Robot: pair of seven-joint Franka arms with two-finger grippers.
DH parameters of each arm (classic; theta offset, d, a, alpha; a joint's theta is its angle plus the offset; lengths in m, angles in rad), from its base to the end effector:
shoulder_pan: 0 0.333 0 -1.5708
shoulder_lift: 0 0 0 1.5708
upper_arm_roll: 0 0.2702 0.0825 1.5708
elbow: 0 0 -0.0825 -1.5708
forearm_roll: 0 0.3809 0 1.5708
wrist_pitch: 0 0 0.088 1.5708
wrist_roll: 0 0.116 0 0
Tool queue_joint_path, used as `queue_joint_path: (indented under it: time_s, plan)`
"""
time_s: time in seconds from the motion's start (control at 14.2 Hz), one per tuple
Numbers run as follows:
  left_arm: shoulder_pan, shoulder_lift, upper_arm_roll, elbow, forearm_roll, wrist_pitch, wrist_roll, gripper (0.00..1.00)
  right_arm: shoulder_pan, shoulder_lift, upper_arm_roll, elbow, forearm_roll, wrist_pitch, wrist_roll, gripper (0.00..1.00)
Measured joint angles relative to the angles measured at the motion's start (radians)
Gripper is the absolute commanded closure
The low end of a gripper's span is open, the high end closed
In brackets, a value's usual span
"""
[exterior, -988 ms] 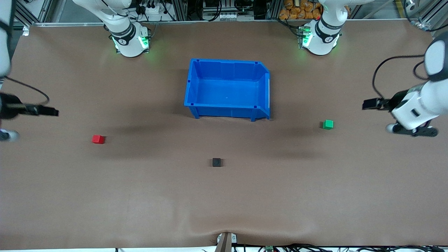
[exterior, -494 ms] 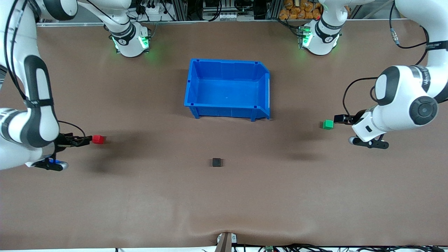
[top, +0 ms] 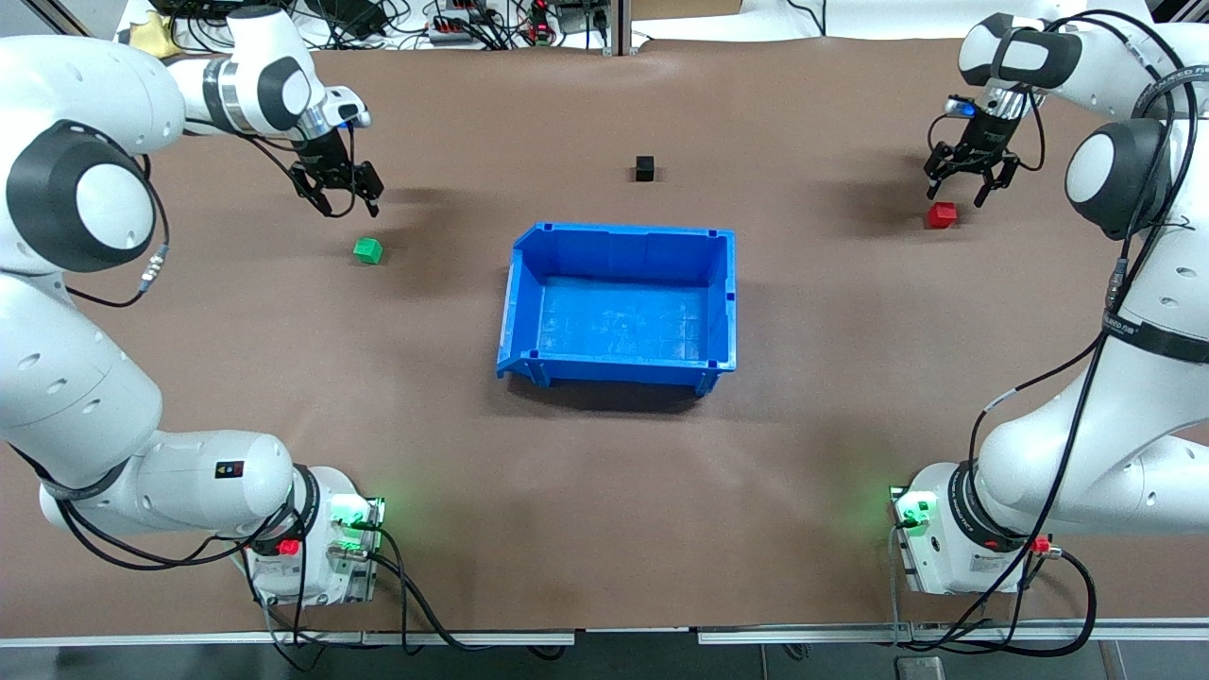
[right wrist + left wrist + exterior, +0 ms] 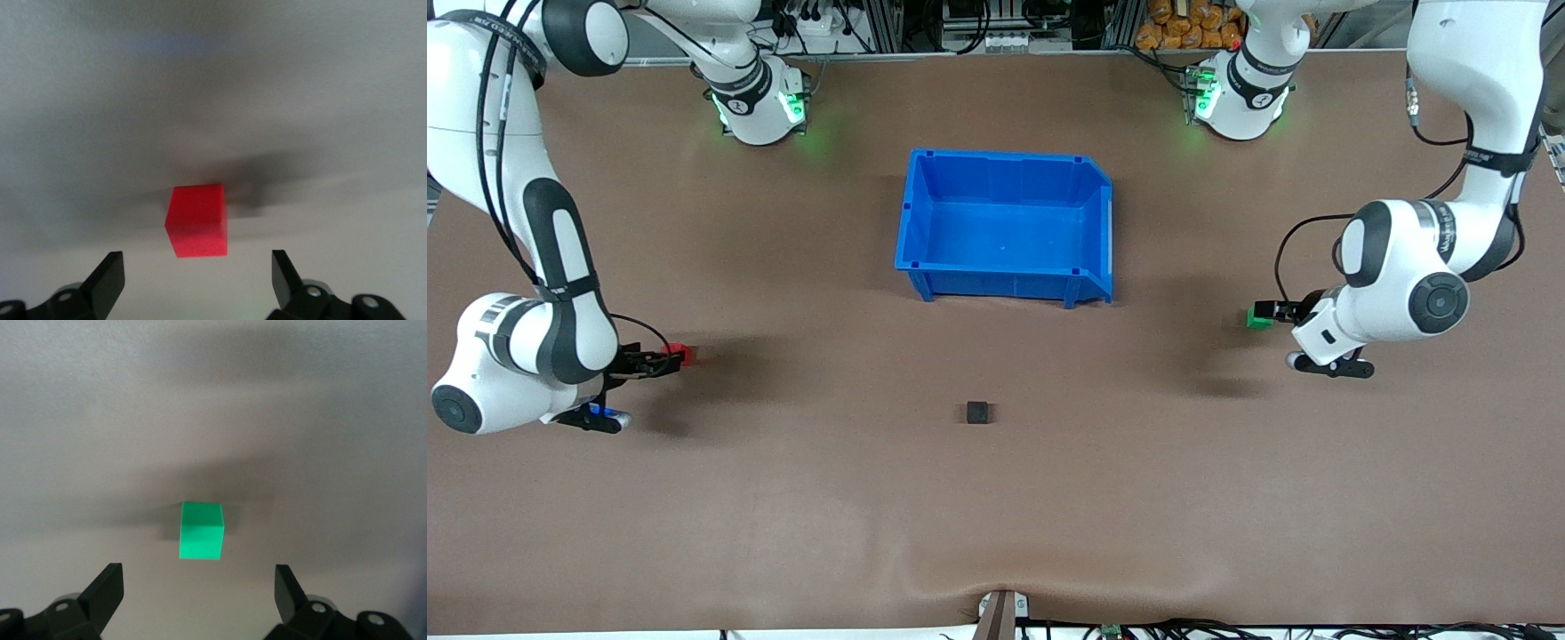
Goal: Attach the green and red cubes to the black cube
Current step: 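Grasp the red cube with the right gripper while the left gripper grasps green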
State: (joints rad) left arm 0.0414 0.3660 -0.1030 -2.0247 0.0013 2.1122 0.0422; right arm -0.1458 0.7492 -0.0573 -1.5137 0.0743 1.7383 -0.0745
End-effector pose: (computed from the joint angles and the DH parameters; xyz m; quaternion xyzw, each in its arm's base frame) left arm 0.5458 -0.0348 0.1989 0.9890 -0.0510 -0.1380 0.0168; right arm 0.5981 -0.1133 0.1512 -0.9630 0.0751 0.2542 0.0486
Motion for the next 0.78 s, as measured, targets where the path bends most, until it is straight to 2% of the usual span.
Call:
queue_joint_path:
  time_s: [0.07,0.14,0.28,0.35,0.42,0.64,0.78]
  plan:
    - [-0.001,0.006,-0.001,-0.016,0.000,0.032,-0.009,0.00,0.000,0.008,0.000,-0.001,0.001,0.004,-0.012,0.24]
    - [-0.002,0.008,-0.002,-0.039,0.000,0.073,-0.013,0.00,0.000,0.018,0.001,-0.001,0.001,0.014,-0.017,0.39]
    - [-0.002,0.009,-0.001,-0.098,0.000,0.166,-0.017,0.00,0.000,0.037,0.003,-0.002,0.005,0.032,-0.022,0.59]
    - [-0.002,0.010,-0.001,-0.125,0.000,0.203,-0.017,0.00,0.000,0.044,0.004,-0.002,0.006,0.039,-0.023,0.84]
    - [-0.002,0.010,-0.001,-0.147,0.000,0.234,-0.017,0.00,0.000,0.049,0.006,-0.002,0.006,0.046,-0.023,1.00]
    - [-0.002,0.010,-0.001,-0.203,0.005,0.324,-0.017,0.00,0.000,0.050,0.007,0.002,0.016,0.049,-0.023,1.00]
    - [-0.002,0.011,-0.001,-0.228,0.022,0.371,-0.017,0.00,0.002,0.049,0.009,0.018,0.066,0.052,-0.004,1.00]
